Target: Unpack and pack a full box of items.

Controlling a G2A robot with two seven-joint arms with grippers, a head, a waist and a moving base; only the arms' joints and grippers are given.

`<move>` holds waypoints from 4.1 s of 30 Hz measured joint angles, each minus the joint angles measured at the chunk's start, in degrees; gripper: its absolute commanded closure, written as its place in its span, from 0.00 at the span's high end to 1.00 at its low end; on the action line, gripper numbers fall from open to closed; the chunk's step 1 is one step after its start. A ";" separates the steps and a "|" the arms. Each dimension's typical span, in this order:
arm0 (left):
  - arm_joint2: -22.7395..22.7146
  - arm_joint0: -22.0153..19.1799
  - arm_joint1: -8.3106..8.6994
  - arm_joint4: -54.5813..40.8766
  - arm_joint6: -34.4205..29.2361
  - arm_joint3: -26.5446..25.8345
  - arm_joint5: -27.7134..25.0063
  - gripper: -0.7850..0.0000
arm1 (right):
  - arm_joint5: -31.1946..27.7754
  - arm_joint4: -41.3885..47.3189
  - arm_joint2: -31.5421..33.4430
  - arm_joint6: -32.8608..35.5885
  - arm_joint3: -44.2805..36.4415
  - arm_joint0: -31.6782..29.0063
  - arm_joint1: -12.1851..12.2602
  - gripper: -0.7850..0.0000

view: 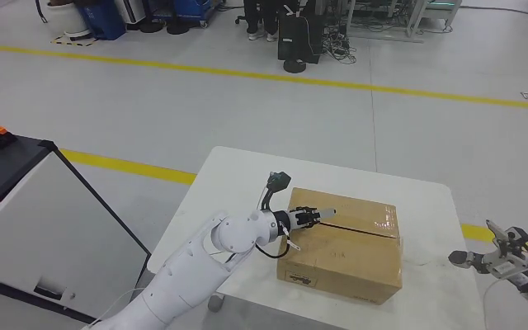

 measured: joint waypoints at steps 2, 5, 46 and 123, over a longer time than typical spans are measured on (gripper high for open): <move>0.00 0.00 0.00 0.00 0.00 0.00 0.00 1.00 | 0.00 0.01 0.00 0.00 -0.01 0.00 0.00 1.00; 0.00 0.00 0.00 0.00 0.00 0.00 0.00 1.00 | 0.01 0.01 0.01 0.00 -0.01 0.00 -0.01 1.00; 0.00 0.00 0.00 0.00 0.00 0.00 0.00 1.00 | 15.44 5.19 -0.66 -28.90 -28.74 -20.75 -2.55 1.00; 0.00 0.00 0.00 0.00 0.00 0.00 0.00 1.00 | 15.62 20.98 -1.83 -62.63 -45.49 -31.12 -8.78 0.00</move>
